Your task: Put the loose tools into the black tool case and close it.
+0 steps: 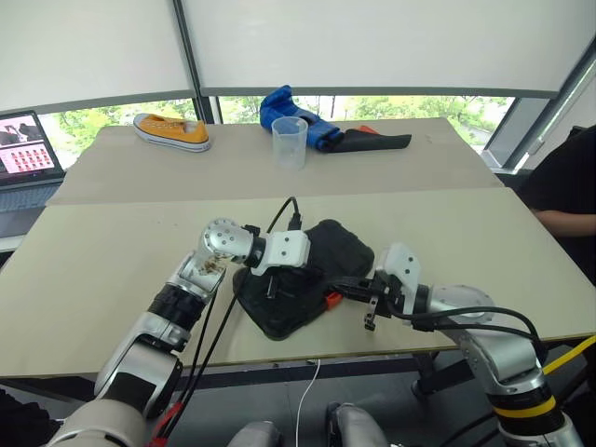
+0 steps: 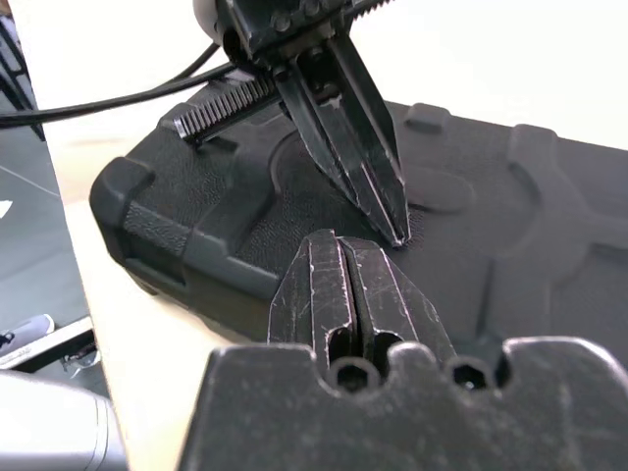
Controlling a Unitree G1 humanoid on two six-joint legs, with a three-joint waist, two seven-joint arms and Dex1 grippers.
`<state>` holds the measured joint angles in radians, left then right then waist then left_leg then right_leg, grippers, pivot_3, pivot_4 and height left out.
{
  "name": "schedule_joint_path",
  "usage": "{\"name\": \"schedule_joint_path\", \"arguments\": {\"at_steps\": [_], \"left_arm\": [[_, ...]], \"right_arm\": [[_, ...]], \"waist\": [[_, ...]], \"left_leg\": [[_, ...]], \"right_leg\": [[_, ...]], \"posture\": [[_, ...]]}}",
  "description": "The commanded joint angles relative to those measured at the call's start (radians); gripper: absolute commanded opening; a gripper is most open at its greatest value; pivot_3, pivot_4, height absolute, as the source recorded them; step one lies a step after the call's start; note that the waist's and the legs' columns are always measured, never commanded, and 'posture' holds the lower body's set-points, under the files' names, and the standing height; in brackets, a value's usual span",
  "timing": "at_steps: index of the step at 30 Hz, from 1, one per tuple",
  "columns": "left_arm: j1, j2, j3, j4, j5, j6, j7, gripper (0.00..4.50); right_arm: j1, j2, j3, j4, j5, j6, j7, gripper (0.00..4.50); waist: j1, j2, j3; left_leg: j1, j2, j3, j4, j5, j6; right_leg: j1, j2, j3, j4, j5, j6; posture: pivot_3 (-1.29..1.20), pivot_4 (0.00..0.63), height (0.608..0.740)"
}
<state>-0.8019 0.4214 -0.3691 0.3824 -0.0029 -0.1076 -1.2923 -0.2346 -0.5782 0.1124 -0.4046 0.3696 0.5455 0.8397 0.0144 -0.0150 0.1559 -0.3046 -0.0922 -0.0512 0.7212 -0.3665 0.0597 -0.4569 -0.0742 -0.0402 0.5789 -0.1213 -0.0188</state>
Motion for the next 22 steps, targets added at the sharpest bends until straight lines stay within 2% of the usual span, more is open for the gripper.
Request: {"name": "schedule_joint_path", "arguments": {"at_steps": [1,2,3,4,6,7,8,11,13,16,22], "left_arm": [[0.049,0.063,0.036,0.020,-0.023,0.142,-0.020,0.53],[0.056,0.088,0.069,-0.004,-0.059,0.190,-0.034,0.67],[0.063,0.114,0.099,-0.029,-0.094,0.240,-0.049,1.26],[0.071,0.143,0.125,-0.054,-0.127,0.285,-0.065,1.36],[0.099,0.222,0.193,-0.118,-0.205,0.381,-0.103,2.09],[0.120,0.277,0.234,-0.160,-0.253,0.440,-0.130,2.52],[0.147,0.342,0.283,-0.202,-0.302,0.501,-0.159,2.76],[0.240,0.532,0.416,-0.310,-0.408,0.651,-0.218,4.02],[0.297,0.605,0.470,-0.356,-0.444,0.697,-0.222,4.50],[0.430,0.677,0.580,-0.403,-0.483,0.731,-0.215,4.50],[0.583,0.687,0.677,-0.495,-0.510,0.720,-0.159,4.50]], "right_arm": [[0.030,-0.068,-0.091,-0.069,0.071,0.035,0.036,0.58],[0.042,-0.099,-0.123,-0.083,0.101,0.051,0.060,0.76],[0.055,-0.133,-0.153,-0.097,0.130,0.063,0.087,1.28],[0.066,-0.165,-0.182,-0.108,0.158,0.075,0.113,1.42],[0.094,-0.243,-0.270,-0.122,0.233,0.108,0.180,2.16],[0.103,-0.284,-0.325,-0.118,0.280,0.131,0.215,2.56],[0.107,-0.329,-0.382,-0.102,0.321,0.153,0.254,2.84],[0.099,-0.452,-0.496,-0.015,0.380,0.185,0.362,4.00],[0.090,-0.500,-0.521,0.032,0.390,0.180,0.406,4.49],[0.018,-0.531,-0.482,0.118,0.354,0.128,0.435,4.49],[-0.084,-0.512,-0.392,0.166,0.364,0.107,0.488,4.49]], "waist": [[-0.002,0.000,0.000],[-0.006,0.000,0.000],[-0.009,0.000,0.000],[-0.014,0.000,0.000],[-0.026,0.000,0.000],[-0.029,0.000,0.001],[-0.032,0.000,0.002],[-0.033,-0.001,0.007],[-0.029,-0.002,0.008],[-0.018,-0.001,0.008],[-0.008,-0.001,0.011]], "left_leg": [[0.000,0.000,0.000,0.000,0.000,0.000],[0.000,0.000,0.000,0.000,-0.001,0.001],[-0.001,-0.001,0.000,0.000,-0.001,0.001],[-0.001,-0.001,0.001,-0.001,-0.001,0.001],[-0.001,0.000,0.001,-0.003,-0.001,0.001],[-0.001,0.000,0.001,-0.005,-0.001,0.001],[-0.001,0.001,0.001,-0.006,-0.001,0.001],[-0.003,0.002,0.001,-0.007,-0.001,0.001],[-0.006,0.002,0.001,-0.007,-0.001,0.001],[-0.007,0.001,0.001,-0.007,-0.001,0.001],[-0.011,0.000,0.001,-0.007,-0.001,0.001]], "right_leg": [[0.000,0.000,0.000,0.000,0.000,0.000],[0.000,0.000,0.000,0.000,0.000,0.000],[-0.002,0.000,0.001,-0.001,0.000,0.000],[-0.002,0.001,0.001,-0.001,0.000,0.000],[-0.003,0.001,0.001,-0.001,0.000,0.000],[-0.004,0.001,0.001,-0.001,-0.001,-0.001],[-0.004,0.002,0.000,-0.001,-0.001,-0.002],[-0.008,0.003,0.000,-0.001,-0.002,-0.002],[-0.011,0.003,0.000,-0.001,-0.002,-0.003],[-0.010,0.001,-0.001,-0.002,-0.002,-0.003],[-0.014,-0.001,-0.002,-0.001,-0.002,-0.003]], "posture": [[0.00,0.150,0.731],[0.00,0.150,0.731],[0.00,0.150,0.731],[0.00,0.150,0.731],[0.00,0.150,0.731],[0.00,0.150,0.731],[0.00,0.150,0.731],[0.00,0.150,0.731],[0.00,0.150,0.731],[0.00,0.150,0.731],[0.00,0.150,0.731]]}}
